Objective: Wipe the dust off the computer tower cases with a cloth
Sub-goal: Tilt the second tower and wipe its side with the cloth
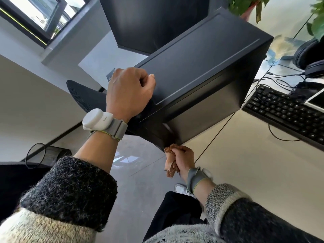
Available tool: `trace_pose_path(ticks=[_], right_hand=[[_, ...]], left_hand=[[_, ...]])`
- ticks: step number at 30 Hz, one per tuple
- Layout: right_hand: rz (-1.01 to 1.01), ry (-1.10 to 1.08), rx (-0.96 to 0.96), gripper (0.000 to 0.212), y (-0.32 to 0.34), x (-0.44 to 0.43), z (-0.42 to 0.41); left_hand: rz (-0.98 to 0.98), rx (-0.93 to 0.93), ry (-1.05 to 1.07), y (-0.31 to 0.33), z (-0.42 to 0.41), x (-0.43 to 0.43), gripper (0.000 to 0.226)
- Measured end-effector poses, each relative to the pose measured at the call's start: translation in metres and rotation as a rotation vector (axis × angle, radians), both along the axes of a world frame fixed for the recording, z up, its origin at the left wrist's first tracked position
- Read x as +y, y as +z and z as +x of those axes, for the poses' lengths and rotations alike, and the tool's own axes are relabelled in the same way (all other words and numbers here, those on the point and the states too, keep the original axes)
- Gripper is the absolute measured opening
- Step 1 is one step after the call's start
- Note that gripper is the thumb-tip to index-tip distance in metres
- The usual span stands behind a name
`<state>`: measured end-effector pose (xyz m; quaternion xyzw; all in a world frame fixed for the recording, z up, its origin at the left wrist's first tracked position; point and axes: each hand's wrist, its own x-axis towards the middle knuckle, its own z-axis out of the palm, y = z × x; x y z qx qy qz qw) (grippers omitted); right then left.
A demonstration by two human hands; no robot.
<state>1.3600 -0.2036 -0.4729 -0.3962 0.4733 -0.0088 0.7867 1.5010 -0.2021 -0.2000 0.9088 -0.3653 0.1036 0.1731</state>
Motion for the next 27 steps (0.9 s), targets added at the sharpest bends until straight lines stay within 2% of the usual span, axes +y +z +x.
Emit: trace_pose_path(ticks=[3, 5, 8, 10, 13, 14, 17, 19, 23, 27], right_hand=[[-0.034, 0.01, -0.055, 0.018, 0.003, 0.006, -0.001], [-0.145, 0.052, -0.014, 0.021, -0.035, 0.011, 0.004], [-0.11, 0.075, 0.04, 0.034, -0.095, 0.01, 0.012], [-0.056, 0.037, 0.051, 0.037, -0.067, -0.003, 0.006], [0.025, -0.102, -0.029, 0.009, 0.013, -0.013, -0.003], [0.033, -0.136, -0.066, 0.006, 0.024, -0.012, -0.003], [0.017, -0.209, -0.105, 0.012, 0.027, -0.006, -0.001], [-0.026, -0.21, -0.039, 0.014, 0.017, -0.008, 0.002], [0.063, -0.198, 0.089, 0.006, -0.033, -0.017, 0.005], [0.018, -0.162, 0.079, 0.019, 0.003, -0.021, 0.0]], left_hand=[[-0.008, -0.008, -0.008, -0.002, 0.002, 0.0, 0.048], [-0.001, -0.024, -0.01, -0.002, 0.002, 0.001, 0.049], [0.009, -0.031, -0.001, -0.001, 0.002, 0.001, 0.048], [0.005, -0.024, -0.004, -0.001, 0.001, 0.001, 0.046], [0.002, -0.032, 0.005, -0.002, 0.002, 0.001, 0.048], [0.003, -0.036, 0.007, -0.002, 0.002, 0.001, 0.048], [-0.003, -0.035, 0.016, -0.001, 0.004, 0.0, 0.047], [0.005, -0.031, 0.018, -0.001, 0.004, 0.0, 0.047], [0.004, -0.039, 0.013, -0.002, 0.002, 0.001, 0.047], [-0.005, -0.034, 0.011, -0.002, 0.004, 0.0, 0.047]])
